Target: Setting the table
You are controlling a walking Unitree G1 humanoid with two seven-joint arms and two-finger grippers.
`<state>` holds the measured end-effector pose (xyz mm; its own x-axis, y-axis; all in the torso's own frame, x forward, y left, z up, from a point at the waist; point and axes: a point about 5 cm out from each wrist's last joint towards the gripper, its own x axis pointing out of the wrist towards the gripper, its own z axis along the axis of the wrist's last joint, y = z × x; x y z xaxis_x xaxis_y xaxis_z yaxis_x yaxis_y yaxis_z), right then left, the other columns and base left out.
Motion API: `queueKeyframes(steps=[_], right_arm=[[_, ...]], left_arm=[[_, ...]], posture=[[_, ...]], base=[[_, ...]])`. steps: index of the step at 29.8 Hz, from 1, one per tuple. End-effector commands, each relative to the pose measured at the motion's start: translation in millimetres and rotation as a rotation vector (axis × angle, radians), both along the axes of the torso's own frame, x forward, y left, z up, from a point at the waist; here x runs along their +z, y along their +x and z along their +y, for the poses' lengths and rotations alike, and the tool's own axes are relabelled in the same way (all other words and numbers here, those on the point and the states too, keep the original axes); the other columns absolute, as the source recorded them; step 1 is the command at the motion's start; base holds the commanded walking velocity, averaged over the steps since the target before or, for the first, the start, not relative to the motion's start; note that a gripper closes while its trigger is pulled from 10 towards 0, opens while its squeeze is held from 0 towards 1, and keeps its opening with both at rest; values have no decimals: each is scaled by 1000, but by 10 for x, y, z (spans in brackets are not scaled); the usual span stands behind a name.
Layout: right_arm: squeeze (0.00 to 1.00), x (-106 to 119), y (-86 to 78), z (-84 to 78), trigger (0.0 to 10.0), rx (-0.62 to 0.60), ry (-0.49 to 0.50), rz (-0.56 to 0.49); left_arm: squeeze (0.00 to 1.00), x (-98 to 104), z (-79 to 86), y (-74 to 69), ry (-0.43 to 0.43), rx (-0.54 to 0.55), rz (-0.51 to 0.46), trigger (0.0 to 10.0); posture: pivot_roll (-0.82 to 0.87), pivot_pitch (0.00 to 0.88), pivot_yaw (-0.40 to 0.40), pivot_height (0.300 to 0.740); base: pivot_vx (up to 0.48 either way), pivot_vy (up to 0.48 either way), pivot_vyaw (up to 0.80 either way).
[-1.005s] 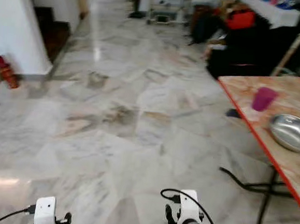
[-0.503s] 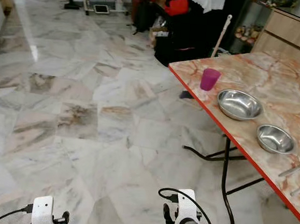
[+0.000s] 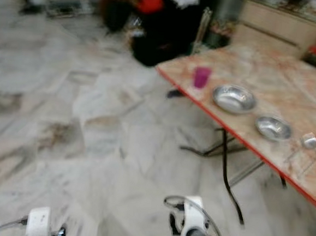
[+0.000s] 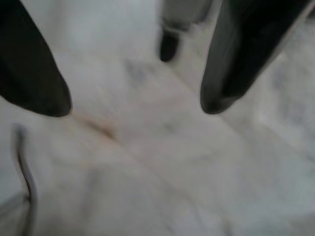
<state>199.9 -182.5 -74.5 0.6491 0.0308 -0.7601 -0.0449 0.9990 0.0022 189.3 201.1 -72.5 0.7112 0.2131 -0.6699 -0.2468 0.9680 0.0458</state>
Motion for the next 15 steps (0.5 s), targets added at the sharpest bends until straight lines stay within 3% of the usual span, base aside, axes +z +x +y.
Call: queueKeyframes(steps=[1,15], right_arm=[[0,27,58,63,10000,-1,12,-23],[0,17,39,60,10000,-13,7,-22]], left_arm=[[0,-72,82,-164,12,10,55,10000],[0,-68,108,-173,17,-12,51,10000]], posture=[[58,0,-23,740],[50,0,3,740]], base=[[0,0,-769],[0,0,-766]])
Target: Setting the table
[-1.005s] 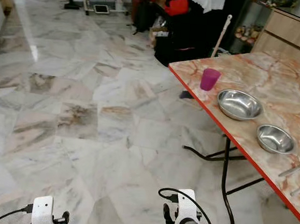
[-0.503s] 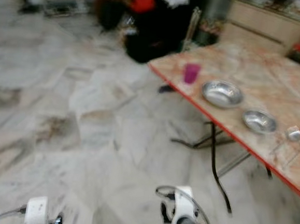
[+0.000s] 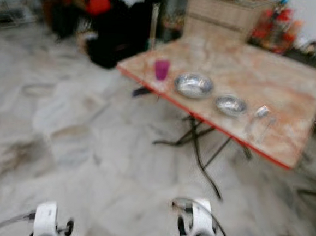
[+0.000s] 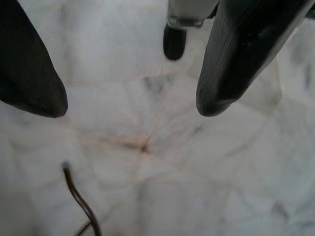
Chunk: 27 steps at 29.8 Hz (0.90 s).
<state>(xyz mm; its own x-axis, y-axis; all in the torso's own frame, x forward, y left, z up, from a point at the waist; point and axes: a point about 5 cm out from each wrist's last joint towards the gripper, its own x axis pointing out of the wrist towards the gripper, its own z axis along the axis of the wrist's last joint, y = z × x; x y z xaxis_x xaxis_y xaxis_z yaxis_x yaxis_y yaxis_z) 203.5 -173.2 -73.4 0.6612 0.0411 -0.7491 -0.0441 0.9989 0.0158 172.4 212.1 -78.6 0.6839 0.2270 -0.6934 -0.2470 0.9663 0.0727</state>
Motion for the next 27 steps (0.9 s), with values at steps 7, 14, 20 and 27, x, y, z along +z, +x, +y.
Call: queueKeyframes(steps=[7,14,20,27], right_arm=[[0,3,0,-20,10000,-19,-6,-7],[0,0,-5,-19,10000,-28,-4,-7],[0,-4,-15,-16,10000,-29,-4,-8],[0,8,-12,-78,10000,-61,9,-24]], left_arm=[[0,-1,19,0,6,-39,14,10000],[0,16,42,28,10,-47,7,10000],[0,25,75,36,14,-54,9,10000],[0,20,52,40,0,-54,10,10000]], posture=[[46,0,17,740],[45,0,25,740],[35,0,37,740],[35,0,29,740]], base=[[0,0,-763],[0,0,-765],[0,0,-766],[0,0,-534]])
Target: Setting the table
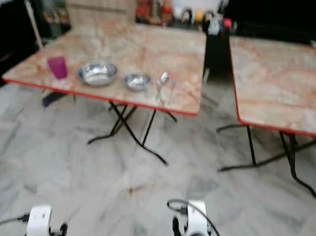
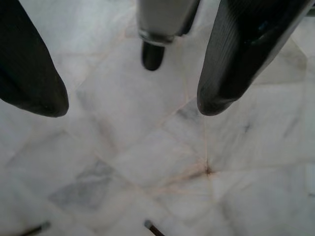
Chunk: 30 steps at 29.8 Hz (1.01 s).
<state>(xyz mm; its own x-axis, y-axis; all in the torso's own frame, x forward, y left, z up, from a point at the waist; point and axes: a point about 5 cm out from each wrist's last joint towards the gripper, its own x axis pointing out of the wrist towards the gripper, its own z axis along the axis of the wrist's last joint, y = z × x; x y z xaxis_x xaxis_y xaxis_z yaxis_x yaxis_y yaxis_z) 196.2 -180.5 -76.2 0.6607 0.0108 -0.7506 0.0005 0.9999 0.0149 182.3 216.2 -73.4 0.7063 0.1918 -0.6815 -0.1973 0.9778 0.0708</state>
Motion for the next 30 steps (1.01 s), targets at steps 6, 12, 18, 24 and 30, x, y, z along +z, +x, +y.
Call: queueKeyframes(steps=[6,12,18,24,30], right_arm=[[0,45,74,4,10000,-6,14,-35],[0,36,75,34,10000,-2,33,-17],[0,47,86,25,10000,1,25,-31],[0,53,97,28,10000,-4,28,-37],[0,42,77,33,10000,-12,32,-34]], left_arm=[[0,-40,6,-71,13,-13,38,10000],[0,-37,11,-67,9,-7,36,10000],[0,-26,23,-50,11,-7,30,10000],[0,-18,40,-42,14,-5,27,10000],[0,3,78,-17,9,26,12,10000]], posture=[[34,0,24,740],[35,0,25,740],[42,0,24,740],[45,0,24,740],[53,0,17,740]], base=[[432,0,0],[476,0,-436],[444,0,-71],[440,0,0],[184,0,0]])
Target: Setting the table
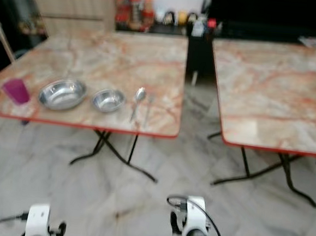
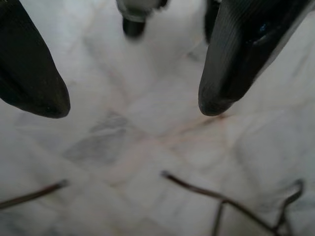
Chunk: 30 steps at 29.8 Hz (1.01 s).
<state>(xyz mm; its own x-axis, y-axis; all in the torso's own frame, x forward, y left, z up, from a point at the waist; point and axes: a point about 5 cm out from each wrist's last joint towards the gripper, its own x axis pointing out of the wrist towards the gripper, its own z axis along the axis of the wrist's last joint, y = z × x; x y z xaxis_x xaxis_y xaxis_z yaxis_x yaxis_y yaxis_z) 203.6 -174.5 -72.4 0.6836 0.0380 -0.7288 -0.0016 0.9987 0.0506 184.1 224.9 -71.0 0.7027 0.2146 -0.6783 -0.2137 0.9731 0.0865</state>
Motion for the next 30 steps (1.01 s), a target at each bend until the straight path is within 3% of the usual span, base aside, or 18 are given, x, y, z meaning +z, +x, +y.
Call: queueKeyframes(steps=[1,7,11,22,30], right_arm=[[0,0,-5,-28,10000,-15,-3,-1],[0,-9,-18,-33,10000,-20,2,11],[0,-10,-18,-45,10000,-38,8,16],[0,9,10,-38,10000,-37,10,-6],[0,1,8,18,10000,-51,31,0]], left_arm=[[0,-30,-8,-43,-16,22,21,10000],[0,-51,-33,-64,-24,30,38,10000],[0,-53,-48,-65,-27,36,34,10000],[0,-61,-33,-90,-28,53,37,10000],[0,-45,-2,-73,-22,59,28,10000]], posture=[[54,0,17,740],[57,0,8,740],[59,0,6,740],[71,0,3,740],[77,0,15,740]], base=[[0,0,0],[0,148,0],[0,319,-706],[0,351,0],[0,480,-548]])
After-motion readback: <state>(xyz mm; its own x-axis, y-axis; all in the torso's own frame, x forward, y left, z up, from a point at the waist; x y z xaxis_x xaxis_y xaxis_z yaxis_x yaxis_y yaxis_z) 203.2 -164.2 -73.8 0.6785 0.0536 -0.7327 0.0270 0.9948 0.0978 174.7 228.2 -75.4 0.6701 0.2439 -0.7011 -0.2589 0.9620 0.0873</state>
